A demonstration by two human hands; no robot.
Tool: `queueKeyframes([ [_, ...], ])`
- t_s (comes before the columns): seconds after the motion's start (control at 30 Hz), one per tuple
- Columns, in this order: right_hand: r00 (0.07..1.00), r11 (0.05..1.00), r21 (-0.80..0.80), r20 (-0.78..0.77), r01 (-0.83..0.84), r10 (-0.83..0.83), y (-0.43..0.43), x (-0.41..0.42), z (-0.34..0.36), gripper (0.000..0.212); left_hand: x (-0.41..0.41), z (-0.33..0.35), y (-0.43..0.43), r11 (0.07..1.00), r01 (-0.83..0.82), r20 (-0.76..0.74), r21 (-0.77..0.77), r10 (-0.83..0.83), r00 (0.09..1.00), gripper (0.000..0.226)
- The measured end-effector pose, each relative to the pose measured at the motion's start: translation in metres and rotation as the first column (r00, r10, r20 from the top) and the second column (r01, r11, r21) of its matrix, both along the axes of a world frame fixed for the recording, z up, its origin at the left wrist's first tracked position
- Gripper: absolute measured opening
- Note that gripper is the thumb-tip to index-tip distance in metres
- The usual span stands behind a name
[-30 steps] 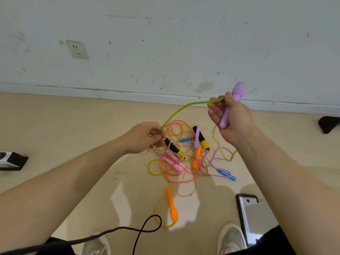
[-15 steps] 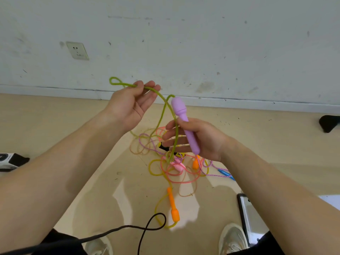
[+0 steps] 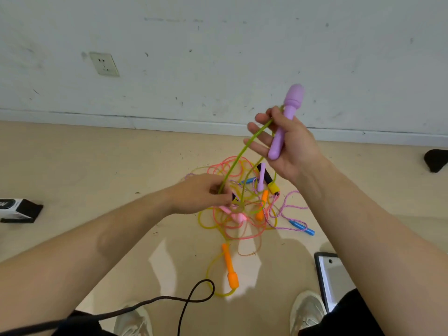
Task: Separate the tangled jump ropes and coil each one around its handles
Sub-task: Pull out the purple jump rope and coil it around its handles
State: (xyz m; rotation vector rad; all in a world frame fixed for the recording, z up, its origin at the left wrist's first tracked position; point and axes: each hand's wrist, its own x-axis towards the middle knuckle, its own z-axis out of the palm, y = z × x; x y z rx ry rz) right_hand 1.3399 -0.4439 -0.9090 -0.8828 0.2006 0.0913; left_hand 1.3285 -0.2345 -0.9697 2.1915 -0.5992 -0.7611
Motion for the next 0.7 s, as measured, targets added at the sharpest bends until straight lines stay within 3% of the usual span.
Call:
queueKeyframes([
  [0.1, 0.995, 0.995, 0.019, -0.031, 0.096, -0.095, -0.011, 0.002, -0.002, 0.017, 0.007, -0.008, 0.013, 0.997, -0.066, 0.041, 0.034, 0.065, 0.997, 0.011],
  [0.17, 0.987, 0.988, 0.008, -0.059, 0.153, -0.152, -0.017, 0.003, -0.006, 0.017, 0.010, 0.000, 0.014, 0.989, -0.146, -0.002, -0.020, 0.146, 0.989, 0.018],
  [0.23, 0.977, 0.982, -0.083, -0.114, 0.171, -0.180, -0.024, 0.005, -0.011, 0.023, 0.010, 0.014, 0.009, 0.962, -0.238, -0.077, -0.129, 0.230, 0.970, 0.019],
  [0.3, 0.972, 0.963, -0.257, -0.193, 0.082, -0.134, -0.027, 0.005, -0.018, 0.029, 0.011, 0.029, 0.003, 0.901, -0.339, -0.168, -0.271, 0.302, 0.938, 0.019],
  [0.4, 0.952, 0.911, -0.351, -0.281, -0.216, 0.117, -0.018, -0.005, -0.026, 0.032, 0.016, 0.053, -0.005, 0.724, -0.496, -0.324, -0.479, 0.380, 0.867, 0.016],
  [0.53, 0.842, 0.742, -0.398, -0.249, -0.540, 0.479, 0.003, -0.021, -0.029, 0.031, 0.029, 0.071, -0.008, 0.387, -0.701, -0.578, -0.599, 0.396, 0.713, 0.014],
  [0.63, 0.815, 0.650, -0.515, -0.195, -0.559, 0.546, 0.013, -0.027, -0.030, 0.024, 0.040, 0.079, -0.001, 0.165, -0.763, -0.666, -0.625, 0.396, 0.632, 0.009],
  [0.7, 0.858, 0.666, -0.574, -0.138, -0.476, 0.495, 0.016, -0.028, -0.029, 0.017, 0.044, 0.076, 0.004, 0.132, -0.769, -0.658, -0.625, 0.442, 0.610, 0.007],
])
